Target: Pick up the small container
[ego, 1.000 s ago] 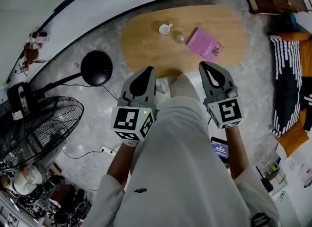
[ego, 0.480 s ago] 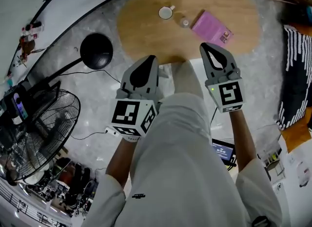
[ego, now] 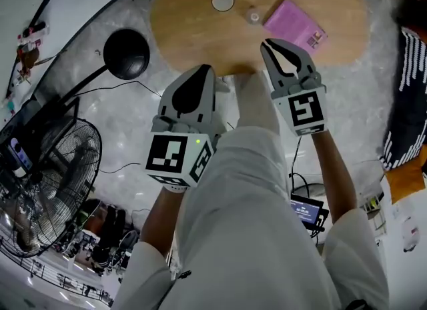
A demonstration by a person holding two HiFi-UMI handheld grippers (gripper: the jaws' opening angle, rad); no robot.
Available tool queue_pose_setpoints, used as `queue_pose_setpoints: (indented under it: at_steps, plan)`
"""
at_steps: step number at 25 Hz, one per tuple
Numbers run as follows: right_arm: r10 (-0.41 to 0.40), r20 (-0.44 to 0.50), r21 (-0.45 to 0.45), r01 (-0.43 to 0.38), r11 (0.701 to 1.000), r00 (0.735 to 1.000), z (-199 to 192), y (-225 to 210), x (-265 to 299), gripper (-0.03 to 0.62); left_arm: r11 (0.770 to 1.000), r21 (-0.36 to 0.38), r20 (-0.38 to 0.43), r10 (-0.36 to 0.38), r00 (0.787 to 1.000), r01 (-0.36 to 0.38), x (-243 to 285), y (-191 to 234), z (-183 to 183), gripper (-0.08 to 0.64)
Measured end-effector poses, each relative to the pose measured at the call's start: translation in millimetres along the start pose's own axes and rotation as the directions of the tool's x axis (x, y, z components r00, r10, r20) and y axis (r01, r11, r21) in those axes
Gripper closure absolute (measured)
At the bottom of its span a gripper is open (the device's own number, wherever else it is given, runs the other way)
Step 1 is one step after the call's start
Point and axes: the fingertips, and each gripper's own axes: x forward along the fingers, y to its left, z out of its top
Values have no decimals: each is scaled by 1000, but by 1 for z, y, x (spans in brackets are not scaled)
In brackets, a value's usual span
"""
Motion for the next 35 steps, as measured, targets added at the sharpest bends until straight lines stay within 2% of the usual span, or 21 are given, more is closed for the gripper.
queue_pose_setpoints:
  at_steps: [11,21,26,29,35]
  plan:
    - [90,-71,-19,-91,996,993,-52,-15,40,496,998,-48,-52,36,998,-38,55,4,-18,535]
    - [120,-130,8,-120,993,984,-89,-29,73,430,996,-66,-108,50,993,-57,88,13,-49,535]
    - [100,-164,27,-97,995,981,-108,-38,90,345,994,-79,-117,62,991,-71,99,22,-55,535]
    - [88,-192,40,-82,996,978,-120,-41,98,250,993,-89,-124,68,990,-80,105,26,-58,535]
    - [84,-237,82,-66,994,968,-146,-46,120,216,990,-106,-140,80,987,-96,117,33,-66,535]
